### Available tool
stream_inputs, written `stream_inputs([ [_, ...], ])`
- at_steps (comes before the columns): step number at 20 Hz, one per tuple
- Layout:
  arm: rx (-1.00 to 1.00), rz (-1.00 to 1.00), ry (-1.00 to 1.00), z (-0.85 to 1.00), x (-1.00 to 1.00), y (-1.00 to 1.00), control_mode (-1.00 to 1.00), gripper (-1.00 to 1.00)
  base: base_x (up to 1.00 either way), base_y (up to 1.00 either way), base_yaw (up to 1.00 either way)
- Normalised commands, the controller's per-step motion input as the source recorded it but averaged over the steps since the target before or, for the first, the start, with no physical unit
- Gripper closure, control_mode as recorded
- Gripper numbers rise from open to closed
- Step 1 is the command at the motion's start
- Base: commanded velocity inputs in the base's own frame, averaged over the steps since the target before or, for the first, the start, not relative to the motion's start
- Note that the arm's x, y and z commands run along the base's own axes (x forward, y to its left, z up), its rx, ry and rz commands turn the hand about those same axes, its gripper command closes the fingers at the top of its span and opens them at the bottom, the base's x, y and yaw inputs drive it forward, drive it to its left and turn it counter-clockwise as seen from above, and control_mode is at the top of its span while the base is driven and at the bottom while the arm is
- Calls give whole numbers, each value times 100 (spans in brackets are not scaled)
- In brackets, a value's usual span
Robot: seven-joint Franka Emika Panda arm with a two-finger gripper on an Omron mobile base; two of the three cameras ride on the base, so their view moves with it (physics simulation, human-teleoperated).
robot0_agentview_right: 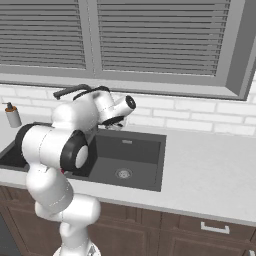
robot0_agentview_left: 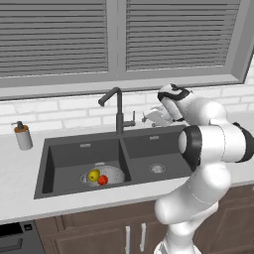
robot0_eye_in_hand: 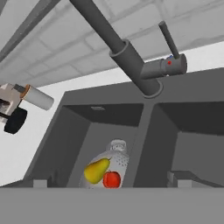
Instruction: Put the colander in the sink, put the pear, apple in the colander, and turn on the sink faucet and pour water over the colander.
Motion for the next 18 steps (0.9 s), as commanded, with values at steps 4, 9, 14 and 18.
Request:
stream_inputs([
  [4,0,0,0,-37,58,-7,-100,-100,0,0,0],
  [9,2,0,0,-21,54,0,-100,-100,0,0,0],
  [14,4,0,-2,-4,36,0,-100,-100,0,0,0],
  [18,5,0,-2,-3,40,0,-100,-100,0,0,0],
])
